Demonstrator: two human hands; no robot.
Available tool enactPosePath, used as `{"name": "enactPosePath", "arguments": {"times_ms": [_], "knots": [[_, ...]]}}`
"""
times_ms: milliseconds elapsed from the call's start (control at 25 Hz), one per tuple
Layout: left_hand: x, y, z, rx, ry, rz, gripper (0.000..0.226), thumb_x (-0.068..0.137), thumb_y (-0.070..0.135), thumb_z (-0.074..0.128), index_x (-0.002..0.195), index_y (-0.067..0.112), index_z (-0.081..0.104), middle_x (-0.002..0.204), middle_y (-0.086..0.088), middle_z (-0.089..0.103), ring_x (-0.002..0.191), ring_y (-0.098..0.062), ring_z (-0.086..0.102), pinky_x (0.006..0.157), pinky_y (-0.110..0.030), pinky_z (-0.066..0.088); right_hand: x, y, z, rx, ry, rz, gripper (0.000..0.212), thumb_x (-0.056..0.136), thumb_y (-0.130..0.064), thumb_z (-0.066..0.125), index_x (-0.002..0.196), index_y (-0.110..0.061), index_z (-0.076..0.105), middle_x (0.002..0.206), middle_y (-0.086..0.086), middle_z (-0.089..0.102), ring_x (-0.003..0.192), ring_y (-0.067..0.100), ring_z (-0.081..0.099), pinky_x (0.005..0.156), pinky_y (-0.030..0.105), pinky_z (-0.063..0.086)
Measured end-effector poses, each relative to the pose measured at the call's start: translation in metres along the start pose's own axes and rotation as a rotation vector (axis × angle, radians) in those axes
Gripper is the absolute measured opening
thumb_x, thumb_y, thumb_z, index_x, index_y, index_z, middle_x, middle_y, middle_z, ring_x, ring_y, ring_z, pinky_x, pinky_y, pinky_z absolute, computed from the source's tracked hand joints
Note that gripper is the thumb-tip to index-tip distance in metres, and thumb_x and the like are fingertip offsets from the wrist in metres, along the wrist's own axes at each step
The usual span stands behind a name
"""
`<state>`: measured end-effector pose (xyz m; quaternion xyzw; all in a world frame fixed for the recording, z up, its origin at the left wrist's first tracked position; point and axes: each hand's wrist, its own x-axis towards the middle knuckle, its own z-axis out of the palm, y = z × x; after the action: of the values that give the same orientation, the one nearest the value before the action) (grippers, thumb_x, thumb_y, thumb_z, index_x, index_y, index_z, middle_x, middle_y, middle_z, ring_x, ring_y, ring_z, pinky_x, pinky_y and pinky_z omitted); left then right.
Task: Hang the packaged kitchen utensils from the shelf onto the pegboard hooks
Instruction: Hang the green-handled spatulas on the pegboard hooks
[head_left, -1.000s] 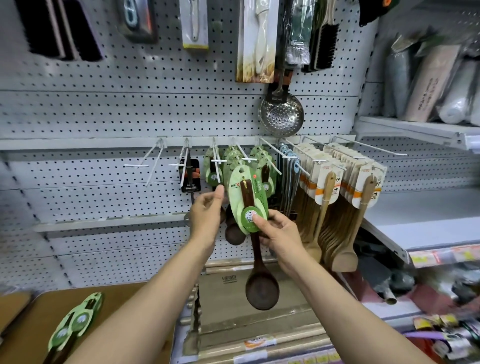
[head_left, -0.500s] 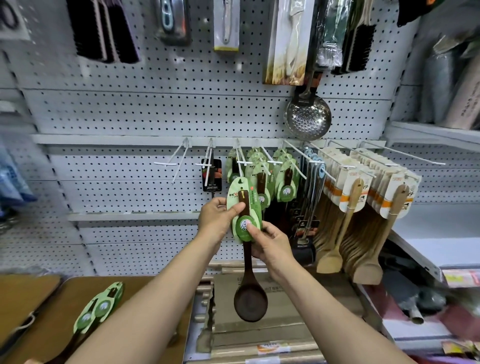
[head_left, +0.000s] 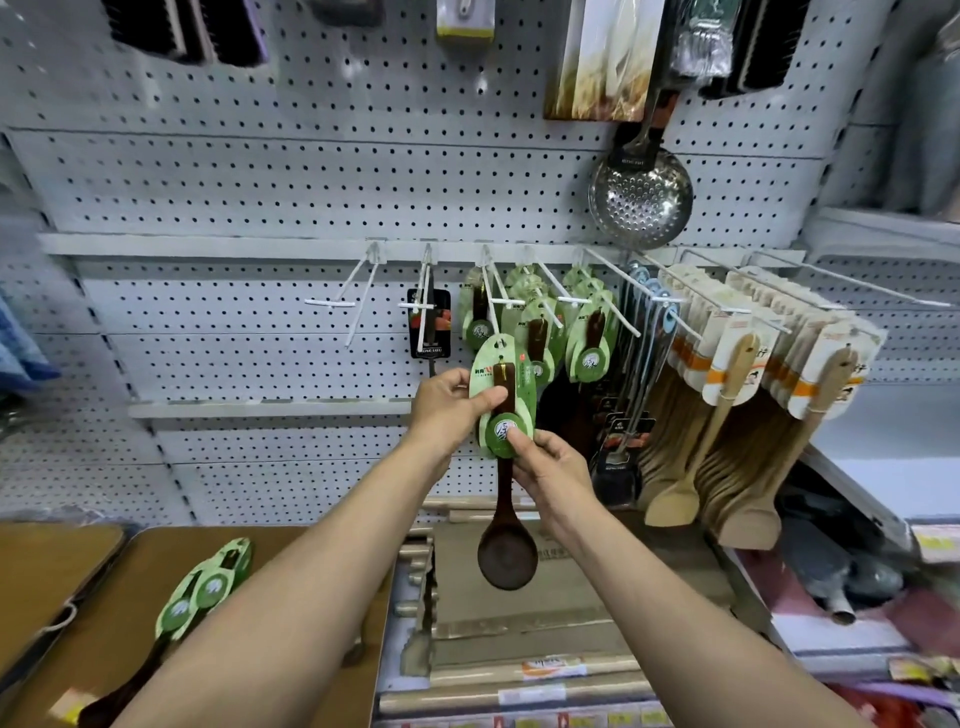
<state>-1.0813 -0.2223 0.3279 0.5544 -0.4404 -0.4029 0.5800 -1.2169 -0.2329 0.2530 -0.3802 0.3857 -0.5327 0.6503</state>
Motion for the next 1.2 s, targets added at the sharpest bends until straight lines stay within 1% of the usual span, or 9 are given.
{"name": "enactPosePath", "arguments": {"times_ms": [200, 320, 400, 520, 680, 880, 1040, 1120, 1200], "knots": [[0.016, -0.011, -0.003, 0.021, -0.013, 0.012, 0.016, 0.077, 0.014, 0.080, 0.089, 0.018, 0.069, 0.089, 0.001, 0.076, 0.085, -0.014, 0.073, 0.078, -0.029, 0.057, 0.012, 0.007, 0.002, 0.042, -0.012, 0.007, 0.039, 0.079, -0.021, 0.078, 0.110, 0.000, 0.066, 0.107, 0.020, 0.074, 0.104, 0.031, 0.071, 0.092, 0.036, 0.057], [0.030, -0.006, -0.003, 0.004, -0.014, 0.017, 0.021, 0.076, 0.014, 0.080, 0.093, 0.016, 0.068, 0.094, -0.001, 0.075, 0.085, -0.013, 0.072, 0.075, -0.027, 0.057, 0.026, 0.001, 0.008, 0.027, -0.008, -0.004, 0.031, 0.085, -0.018, 0.076, 0.111, -0.001, 0.066, 0.105, 0.018, 0.075, 0.102, 0.028, 0.072, 0.083, 0.029, 0.059], [0.042, -0.007, -0.002, 0.015, -0.009, 0.000, 0.023, 0.074, 0.012, 0.082, 0.090, 0.016, 0.066, 0.092, -0.002, 0.075, 0.086, -0.016, 0.073, 0.077, -0.031, 0.058, 0.033, 0.001, 0.014, 0.032, 0.003, -0.011, 0.028, 0.087, -0.015, 0.074, 0.111, -0.001, 0.067, 0.104, 0.018, 0.075, 0.101, 0.027, 0.072, 0.080, 0.027, 0.059], [0.064, -0.010, -0.002, 0.070, 0.010, -0.006, 0.025, 0.071, 0.012, 0.084, 0.087, 0.016, 0.065, 0.088, -0.002, 0.076, 0.084, -0.020, 0.073, 0.080, -0.037, 0.059, 0.048, 0.008, 0.024, 0.069, 0.024, -0.009, 0.029, 0.086, -0.015, 0.075, 0.111, -0.003, 0.067, 0.105, 0.017, 0.075, 0.104, 0.028, 0.071, 0.087, 0.033, 0.058], [0.090, -0.005, -0.008, 0.116, -0.028, 0.008, 0.025, 0.075, 0.009, 0.080, 0.091, 0.013, 0.061, 0.092, -0.005, 0.073, 0.083, -0.020, 0.070, 0.079, -0.033, 0.057, 0.073, 0.016, 0.039, 0.082, 0.040, 0.013, 0.032, 0.087, -0.018, 0.074, 0.114, -0.002, 0.066, 0.109, 0.018, 0.074, 0.107, 0.029, 0.070, 0.099, 0.041, 0.054], [0.128, -0.007, -0.014, 0.192, -0.064, 0.044, 0.029, 0.069, 0.012, 0.085, 0.081, 0.019, 0.059, 0.086, -0.007, 0.073, 0.082, -0.028, 0.071, 0.082, -0.048, 0.058, 0.103, 0.024, 0.060, 0.075, 0.111, 0.041, 0.036, 0.089, -0.026, 0.074, 0.119, -0.008, 0.063, 0.112, 0.012, 0.074, 0.100, 0.020, 0.071, 0.087, 0.032, 0.057], [0.152, -0.006, -0.016, 0.180, -0.081, 0.056, 0.028, 0.070, 0.009, 0.083, 0.083, 0.016, 0.060, 0.090, -0.012, 0.073, 0.086, -0.033, 0.070, 0.082, -0.051, 0.057, 0.125, 0.020, 0.072, 0.120, 0.135, 0.051, 0.028, 0.091, -0.024, 0.071, 0.116, -0.013, 0.063, 0.111, 0.008, 0.075, 0.105, 0.020, 0.070, 0.084, 0.029, 0.057], [0.165, -0.003, -0.015, 0.200, -0.077, 0.078, 0.032, 0.065, 0.014, 0.086, 0.081, 0.018, 0.059, 0.090, -0.011, 0.072, 0.086, -0.033, 0.070, 0.083, -0.050, 0.057, 0.136, 0.016, 0.079, 0.134, 0.161, 0.062, 0.023, 0.090, -0.023, 0.072, 0.111, -0.017, 0.063, 0.112, 0.007, 0.074, 0.104, 0.019, 0.070, 0.079, 0.027, 0.055], [0.182, -0.005, -0.015, 0.222, -0.066, 0.078, 0.034, 0.058, 0.023, 0.087, 0.079, 0.022, 0.060, 0.087, -0.009, 0.073, 0.085, -0.031, 0.071, 0.081, -0.051, 0.057, 0.149, 0.015, 0.084, 0.141, 0.194, 0.066, 0.034, 0.089, -0.024, 0.073, 0.120, -0.019, 0.061, 0.117, 0.006, 0.071, 0.108, 0.020, 0.067, 0.082, 0.028, 0.054]]}}
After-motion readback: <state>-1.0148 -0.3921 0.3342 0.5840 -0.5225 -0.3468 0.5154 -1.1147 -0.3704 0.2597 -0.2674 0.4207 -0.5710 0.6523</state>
